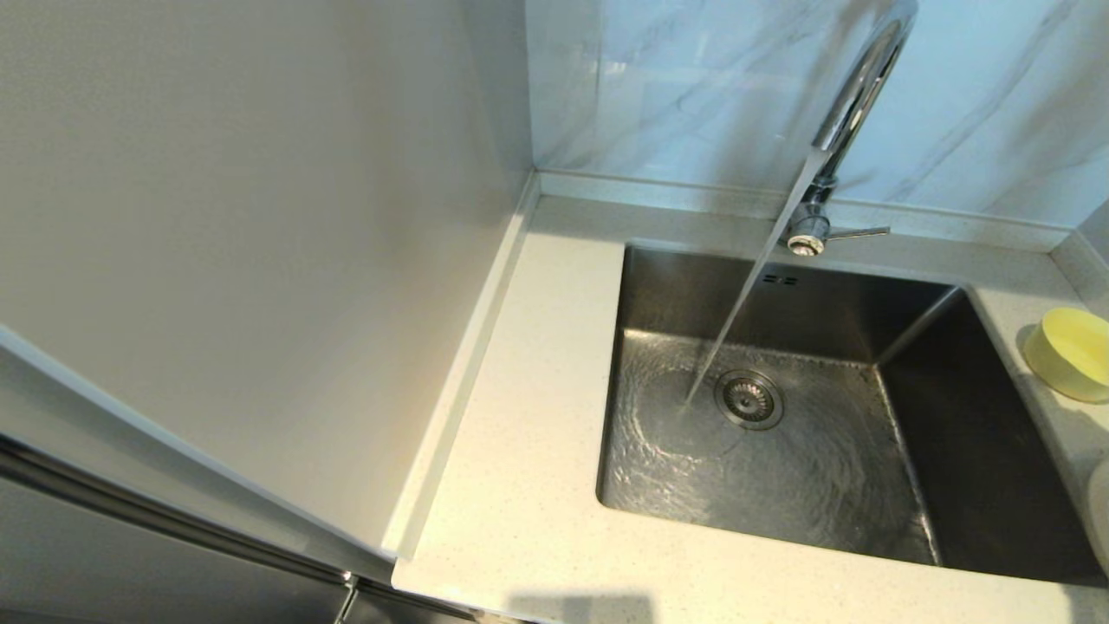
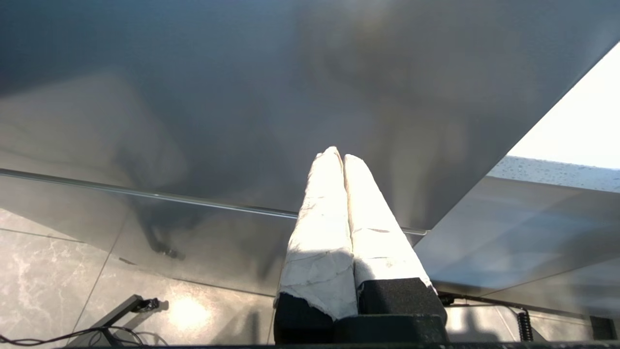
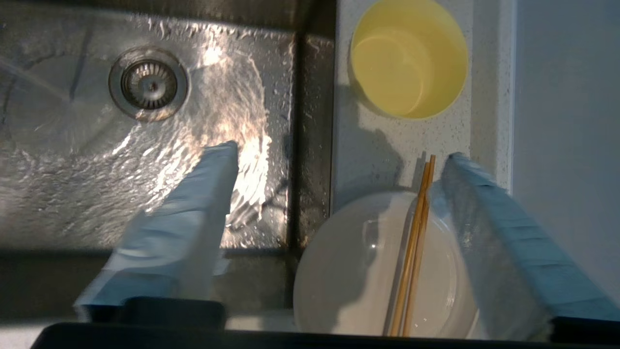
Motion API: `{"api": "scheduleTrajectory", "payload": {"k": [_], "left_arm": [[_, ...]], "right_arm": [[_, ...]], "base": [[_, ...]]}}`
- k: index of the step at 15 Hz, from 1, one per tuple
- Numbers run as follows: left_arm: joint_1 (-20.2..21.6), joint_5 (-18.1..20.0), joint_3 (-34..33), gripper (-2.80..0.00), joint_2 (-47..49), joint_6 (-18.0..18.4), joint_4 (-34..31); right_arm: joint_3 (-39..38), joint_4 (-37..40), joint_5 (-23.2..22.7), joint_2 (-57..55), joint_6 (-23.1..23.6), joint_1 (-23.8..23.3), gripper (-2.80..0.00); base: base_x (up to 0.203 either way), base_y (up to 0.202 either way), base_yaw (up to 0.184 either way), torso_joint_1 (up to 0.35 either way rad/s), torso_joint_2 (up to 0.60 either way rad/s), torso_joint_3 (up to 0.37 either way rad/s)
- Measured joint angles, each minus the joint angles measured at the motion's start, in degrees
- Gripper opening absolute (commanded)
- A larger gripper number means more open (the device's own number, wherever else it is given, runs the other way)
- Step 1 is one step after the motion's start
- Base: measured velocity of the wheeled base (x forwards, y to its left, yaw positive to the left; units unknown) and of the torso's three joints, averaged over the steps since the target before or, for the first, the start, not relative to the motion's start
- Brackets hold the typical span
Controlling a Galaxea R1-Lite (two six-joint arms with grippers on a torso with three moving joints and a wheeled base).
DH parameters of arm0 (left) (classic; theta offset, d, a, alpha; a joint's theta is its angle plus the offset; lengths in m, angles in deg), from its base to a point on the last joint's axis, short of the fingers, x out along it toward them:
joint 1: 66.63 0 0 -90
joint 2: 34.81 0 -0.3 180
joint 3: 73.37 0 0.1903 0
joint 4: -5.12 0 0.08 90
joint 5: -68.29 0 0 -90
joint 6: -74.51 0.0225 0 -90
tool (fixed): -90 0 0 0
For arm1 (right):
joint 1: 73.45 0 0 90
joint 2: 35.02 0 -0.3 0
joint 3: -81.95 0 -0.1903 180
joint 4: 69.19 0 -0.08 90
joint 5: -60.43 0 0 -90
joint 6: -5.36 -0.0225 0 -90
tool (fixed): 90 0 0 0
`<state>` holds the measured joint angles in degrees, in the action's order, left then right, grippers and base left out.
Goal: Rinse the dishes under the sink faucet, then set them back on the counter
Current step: Pick up the chopsticks
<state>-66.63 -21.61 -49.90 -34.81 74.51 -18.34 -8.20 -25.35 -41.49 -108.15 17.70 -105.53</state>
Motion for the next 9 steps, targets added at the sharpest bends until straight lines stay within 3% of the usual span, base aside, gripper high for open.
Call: {"api": "scheduleTrajectory", "payload": {"k": [5, 9], "left_arm": [[0.0, 0.0, 0.0, -2.8, 0.0, 0.0, 0.0], [0.0, 0.0, 0.0, -2.8, 0.0, 0.0, 0.0]], "right_arm": [[-3.2, 9.8, 0.7, 5.3, 0.6, 0.4, -2.8], [-3.6, 11.6, 11.9, 5.9, 0.5, 0.3, -2.8]], "base": [[0.0, 0.0, 0.0, 0.0, 0.0, 0.0], [0.0, 0.0, 0.0, 0.0, 0.0, 0.0]]}}
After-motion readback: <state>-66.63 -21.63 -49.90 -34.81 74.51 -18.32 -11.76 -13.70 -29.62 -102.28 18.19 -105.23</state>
